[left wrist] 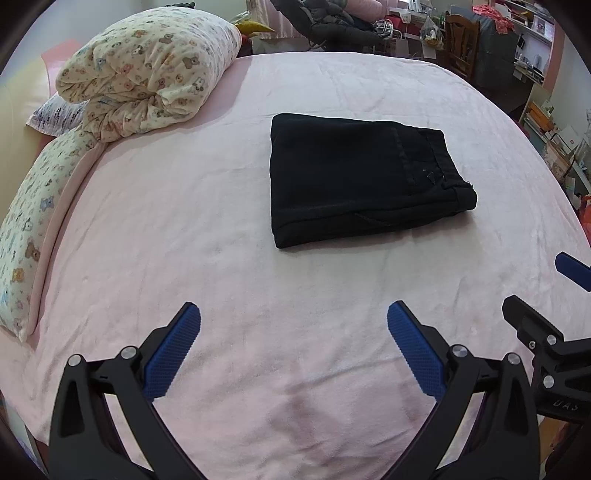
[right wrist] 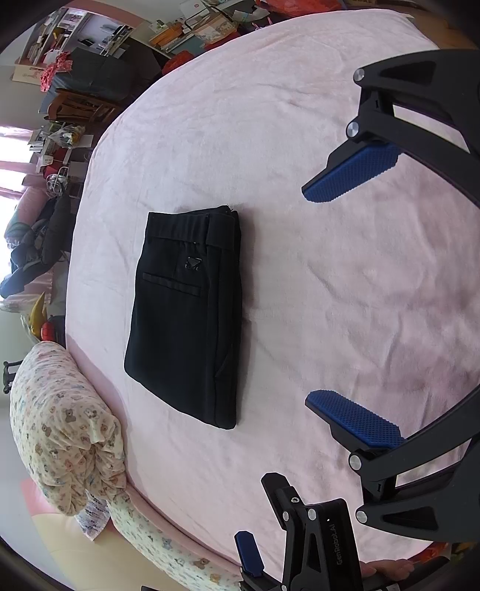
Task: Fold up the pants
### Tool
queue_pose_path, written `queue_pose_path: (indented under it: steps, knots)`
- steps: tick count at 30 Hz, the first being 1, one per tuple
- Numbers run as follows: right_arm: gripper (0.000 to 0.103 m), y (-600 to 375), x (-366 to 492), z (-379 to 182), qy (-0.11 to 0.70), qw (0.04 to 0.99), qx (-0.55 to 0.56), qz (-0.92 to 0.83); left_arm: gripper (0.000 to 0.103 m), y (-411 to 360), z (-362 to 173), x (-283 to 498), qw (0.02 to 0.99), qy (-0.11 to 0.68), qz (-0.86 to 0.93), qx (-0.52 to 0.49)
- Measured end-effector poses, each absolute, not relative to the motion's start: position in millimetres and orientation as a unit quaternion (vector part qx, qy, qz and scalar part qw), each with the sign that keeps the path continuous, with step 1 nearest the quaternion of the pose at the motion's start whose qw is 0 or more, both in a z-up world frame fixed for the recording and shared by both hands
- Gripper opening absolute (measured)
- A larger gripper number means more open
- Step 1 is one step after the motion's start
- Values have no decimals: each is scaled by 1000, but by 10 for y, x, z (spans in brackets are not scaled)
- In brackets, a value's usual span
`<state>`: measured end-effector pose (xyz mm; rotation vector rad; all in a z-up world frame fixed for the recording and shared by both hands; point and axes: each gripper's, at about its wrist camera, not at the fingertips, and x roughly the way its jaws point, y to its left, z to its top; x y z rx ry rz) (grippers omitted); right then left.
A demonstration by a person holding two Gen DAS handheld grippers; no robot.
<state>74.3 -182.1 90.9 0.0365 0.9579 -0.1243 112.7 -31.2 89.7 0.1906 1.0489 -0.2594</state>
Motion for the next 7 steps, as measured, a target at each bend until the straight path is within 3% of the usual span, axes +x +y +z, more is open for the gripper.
queue_pose_path:
  steps: [7]
  knots:
    - [102,-1829,746,908,461,885,18,-59,101,-287,869,1152,848,508,-126,83]
